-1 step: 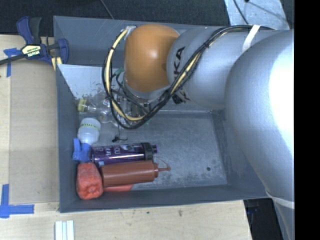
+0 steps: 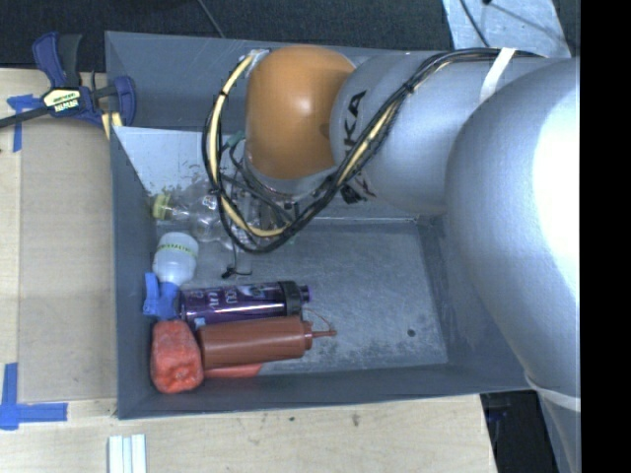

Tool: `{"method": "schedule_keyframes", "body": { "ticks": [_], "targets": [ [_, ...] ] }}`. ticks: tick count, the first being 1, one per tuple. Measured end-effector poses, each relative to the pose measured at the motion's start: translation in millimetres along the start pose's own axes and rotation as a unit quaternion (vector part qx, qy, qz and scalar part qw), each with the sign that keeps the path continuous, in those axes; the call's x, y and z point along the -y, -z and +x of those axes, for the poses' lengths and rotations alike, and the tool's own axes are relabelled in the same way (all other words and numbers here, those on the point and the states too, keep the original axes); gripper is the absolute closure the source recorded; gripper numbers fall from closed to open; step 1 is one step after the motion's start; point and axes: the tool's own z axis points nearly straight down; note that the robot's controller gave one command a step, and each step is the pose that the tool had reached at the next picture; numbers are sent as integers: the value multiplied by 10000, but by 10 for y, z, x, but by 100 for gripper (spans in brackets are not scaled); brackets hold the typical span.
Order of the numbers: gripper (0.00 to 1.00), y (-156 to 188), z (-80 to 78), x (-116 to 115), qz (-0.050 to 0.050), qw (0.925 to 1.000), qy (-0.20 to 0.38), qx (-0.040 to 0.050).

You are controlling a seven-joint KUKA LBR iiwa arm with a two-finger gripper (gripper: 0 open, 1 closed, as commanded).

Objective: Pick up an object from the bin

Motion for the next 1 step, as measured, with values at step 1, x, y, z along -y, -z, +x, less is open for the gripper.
{"method": "schedule_keyframes", "body": {
  "ticks": [1],
  "targets": [
    [0, 414, -60, -56, 4, 9992, 403, 12]
  ]
}}
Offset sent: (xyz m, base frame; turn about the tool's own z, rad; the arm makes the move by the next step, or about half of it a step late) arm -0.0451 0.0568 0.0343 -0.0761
